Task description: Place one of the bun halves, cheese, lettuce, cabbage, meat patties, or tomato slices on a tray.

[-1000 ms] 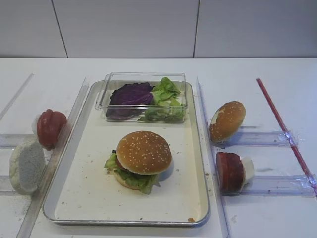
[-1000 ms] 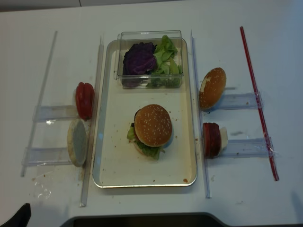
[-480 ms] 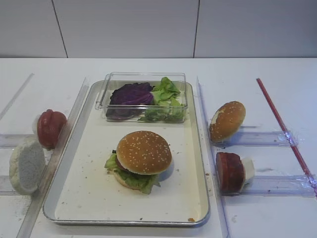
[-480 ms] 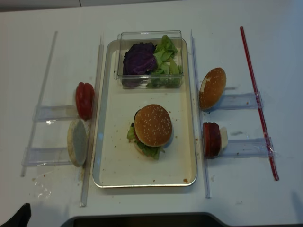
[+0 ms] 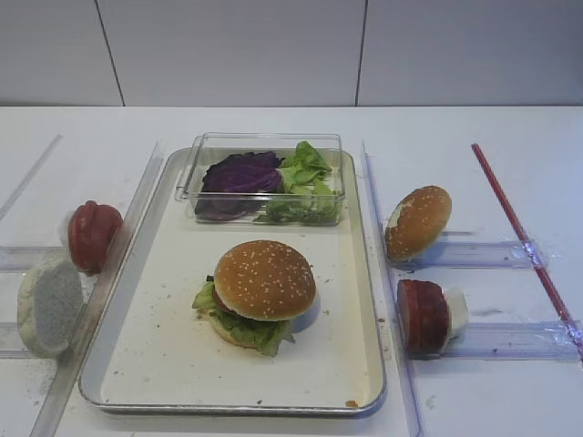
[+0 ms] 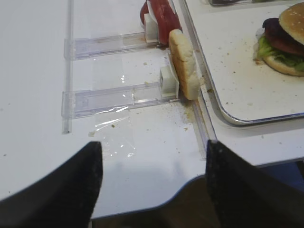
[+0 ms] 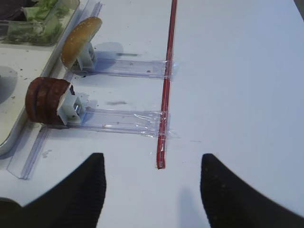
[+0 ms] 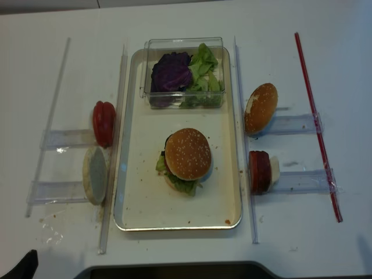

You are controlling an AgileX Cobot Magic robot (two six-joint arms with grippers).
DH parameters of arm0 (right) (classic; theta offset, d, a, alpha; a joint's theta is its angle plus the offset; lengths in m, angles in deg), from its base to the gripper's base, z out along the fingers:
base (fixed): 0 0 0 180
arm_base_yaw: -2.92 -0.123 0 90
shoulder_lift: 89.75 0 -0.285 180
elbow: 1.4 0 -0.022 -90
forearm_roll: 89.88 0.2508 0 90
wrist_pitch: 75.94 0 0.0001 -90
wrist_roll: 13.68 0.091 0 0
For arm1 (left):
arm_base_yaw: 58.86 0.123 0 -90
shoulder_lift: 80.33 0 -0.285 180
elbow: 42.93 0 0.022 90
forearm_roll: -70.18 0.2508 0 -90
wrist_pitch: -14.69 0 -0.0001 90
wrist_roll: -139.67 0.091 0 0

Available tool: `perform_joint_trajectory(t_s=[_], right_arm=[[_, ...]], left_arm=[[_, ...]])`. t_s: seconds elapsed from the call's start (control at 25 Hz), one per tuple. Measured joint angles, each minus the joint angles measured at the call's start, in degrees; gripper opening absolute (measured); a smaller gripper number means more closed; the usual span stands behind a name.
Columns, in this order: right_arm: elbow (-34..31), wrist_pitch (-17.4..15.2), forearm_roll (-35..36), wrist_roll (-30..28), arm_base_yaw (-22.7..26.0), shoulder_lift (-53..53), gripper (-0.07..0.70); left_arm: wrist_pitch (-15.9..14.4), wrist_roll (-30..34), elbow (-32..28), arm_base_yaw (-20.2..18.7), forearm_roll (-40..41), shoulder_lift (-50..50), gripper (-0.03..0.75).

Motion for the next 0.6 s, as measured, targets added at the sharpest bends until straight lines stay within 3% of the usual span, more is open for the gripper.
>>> perform_joint_trajectory(t_s=[0.6], right_arm=[[0.0,0.0,0.09,-0.11,0.0,0.0,0.454]], left_arm=[[0.0,0.0,0.0,0.0,0.0,0.0,0.429]])
